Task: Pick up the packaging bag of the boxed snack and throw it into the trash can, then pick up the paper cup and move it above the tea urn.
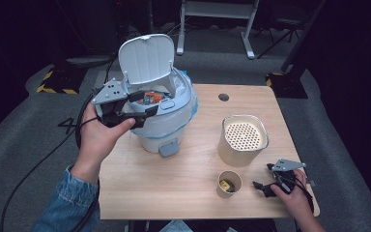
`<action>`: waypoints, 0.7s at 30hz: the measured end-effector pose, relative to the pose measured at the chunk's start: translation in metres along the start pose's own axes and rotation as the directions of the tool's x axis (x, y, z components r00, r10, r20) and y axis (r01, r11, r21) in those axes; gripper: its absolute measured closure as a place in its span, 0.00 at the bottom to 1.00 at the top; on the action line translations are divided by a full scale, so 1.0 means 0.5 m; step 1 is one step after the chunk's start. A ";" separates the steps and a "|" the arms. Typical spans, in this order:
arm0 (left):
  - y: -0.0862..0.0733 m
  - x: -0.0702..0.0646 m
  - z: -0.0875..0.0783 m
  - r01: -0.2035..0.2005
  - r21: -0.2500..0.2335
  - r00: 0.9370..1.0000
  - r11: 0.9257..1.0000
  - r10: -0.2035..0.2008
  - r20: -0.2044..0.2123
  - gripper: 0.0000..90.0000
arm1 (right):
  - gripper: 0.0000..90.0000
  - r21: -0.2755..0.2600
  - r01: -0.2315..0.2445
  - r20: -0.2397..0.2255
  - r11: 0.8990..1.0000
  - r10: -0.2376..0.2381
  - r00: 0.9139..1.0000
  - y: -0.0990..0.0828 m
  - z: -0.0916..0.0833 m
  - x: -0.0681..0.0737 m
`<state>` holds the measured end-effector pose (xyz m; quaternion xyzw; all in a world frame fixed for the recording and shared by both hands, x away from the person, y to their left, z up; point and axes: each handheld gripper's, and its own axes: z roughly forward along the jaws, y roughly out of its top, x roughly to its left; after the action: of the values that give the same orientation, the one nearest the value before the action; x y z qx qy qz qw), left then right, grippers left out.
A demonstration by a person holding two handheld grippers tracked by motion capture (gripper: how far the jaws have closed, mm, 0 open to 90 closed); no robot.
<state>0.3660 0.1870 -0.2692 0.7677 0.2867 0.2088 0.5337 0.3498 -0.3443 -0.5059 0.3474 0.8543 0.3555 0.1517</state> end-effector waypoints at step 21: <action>-0.176 -0.081 0.023 -0.024 0.110 0.991 0.994 0.009 0.132 0.39 | 0.01 0.003 0.023 -0.029 1.000 -0.023 0.999 -0.001 -0.002 0.006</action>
<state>0.3237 0.1754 -0.3564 0.8108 0.2557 0.1457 0.5060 0.3466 -0.3430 -0.5056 0.3328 0.8608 0.3574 0.1430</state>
